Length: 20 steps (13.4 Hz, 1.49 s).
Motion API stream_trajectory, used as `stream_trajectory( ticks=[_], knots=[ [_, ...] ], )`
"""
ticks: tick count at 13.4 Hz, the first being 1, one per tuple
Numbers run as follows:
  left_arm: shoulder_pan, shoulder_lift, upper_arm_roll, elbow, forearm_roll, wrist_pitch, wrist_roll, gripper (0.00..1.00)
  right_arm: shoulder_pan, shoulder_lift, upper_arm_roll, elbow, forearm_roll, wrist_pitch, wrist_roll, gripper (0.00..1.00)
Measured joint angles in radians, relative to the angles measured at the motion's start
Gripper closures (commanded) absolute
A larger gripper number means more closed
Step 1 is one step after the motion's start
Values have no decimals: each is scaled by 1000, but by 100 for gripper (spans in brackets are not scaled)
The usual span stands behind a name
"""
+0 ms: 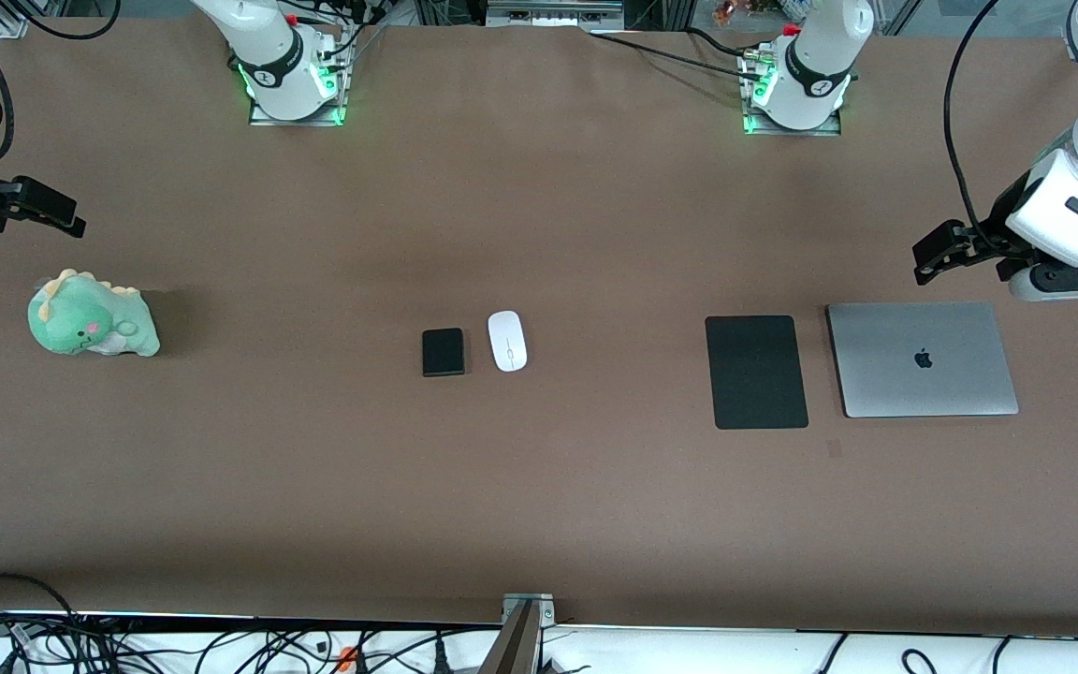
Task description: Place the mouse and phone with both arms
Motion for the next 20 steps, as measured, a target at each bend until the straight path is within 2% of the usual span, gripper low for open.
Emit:
stream_trajectory(
  ticks=[9,11,16,20],
  knots=[
    [-2,0,-5,2,0,0,0,0,31,124,0,-12,5,0,16,0],
    [-4,0,-19,4,0,0,0,0,45,162,0,-13,58,10,18,0],
    [-8,1,-77,12,-17,-2,0,0,90,259,1,-33,172,160,29,0],
    [-22,31,-89,11,-34,-34,1,0,195,341,2,-34,195,272,210,0]
  ],
)
